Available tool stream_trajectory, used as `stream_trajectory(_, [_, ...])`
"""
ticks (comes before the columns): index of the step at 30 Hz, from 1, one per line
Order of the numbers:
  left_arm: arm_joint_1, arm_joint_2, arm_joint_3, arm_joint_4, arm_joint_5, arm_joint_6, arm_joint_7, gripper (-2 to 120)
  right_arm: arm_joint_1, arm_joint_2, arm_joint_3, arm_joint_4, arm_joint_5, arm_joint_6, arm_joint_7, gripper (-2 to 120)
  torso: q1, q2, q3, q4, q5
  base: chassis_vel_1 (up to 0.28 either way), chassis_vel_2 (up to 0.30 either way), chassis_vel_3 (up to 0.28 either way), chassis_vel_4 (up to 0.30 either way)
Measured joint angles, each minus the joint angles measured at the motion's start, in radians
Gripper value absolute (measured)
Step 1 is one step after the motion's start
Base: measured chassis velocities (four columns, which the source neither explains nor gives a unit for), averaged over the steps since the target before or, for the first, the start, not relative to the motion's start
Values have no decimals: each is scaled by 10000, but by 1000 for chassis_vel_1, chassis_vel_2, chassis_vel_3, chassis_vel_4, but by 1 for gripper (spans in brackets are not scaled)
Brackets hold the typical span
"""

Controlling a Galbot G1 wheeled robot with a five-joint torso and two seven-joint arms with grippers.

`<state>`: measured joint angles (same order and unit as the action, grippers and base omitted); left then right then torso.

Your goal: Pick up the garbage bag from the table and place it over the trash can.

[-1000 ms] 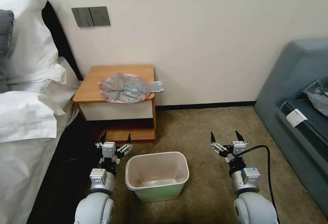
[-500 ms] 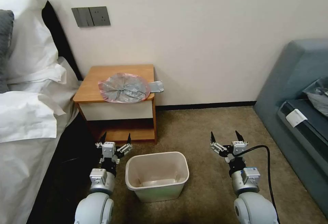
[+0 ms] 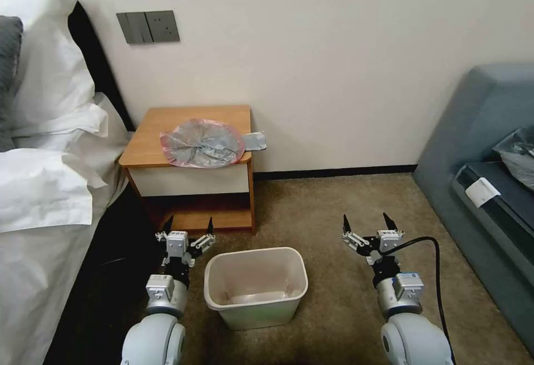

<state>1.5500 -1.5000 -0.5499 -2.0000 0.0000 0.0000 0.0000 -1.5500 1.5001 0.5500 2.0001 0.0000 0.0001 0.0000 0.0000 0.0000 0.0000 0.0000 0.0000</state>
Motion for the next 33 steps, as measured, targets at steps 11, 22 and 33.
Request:
stream_trajectory(11, [359, 102, -151, -777, -277, 143, -85, 100, -1015, 185, -28, 1796, -85, -256, 6, 100, 0, 0, 0, 0, 1, 0, 0, 0, 0])
stream_trajectory(22, [1642, 528, -689, -3491, -1315, 709, -416, 100, -2536, 426, -110, 4481, 23, -673, 91, 100, 0, 1, 0, 2, -2, 0, 0, 0, 0])
stream_trajectory(33, [2696, 879, -1144, -5090, -2162, 1171, -690, 100, -3090, 409, -195, 5125, 805, -977, -52, 100, 0, 0, 0, 1, 0, 0, 0, 0, 0])
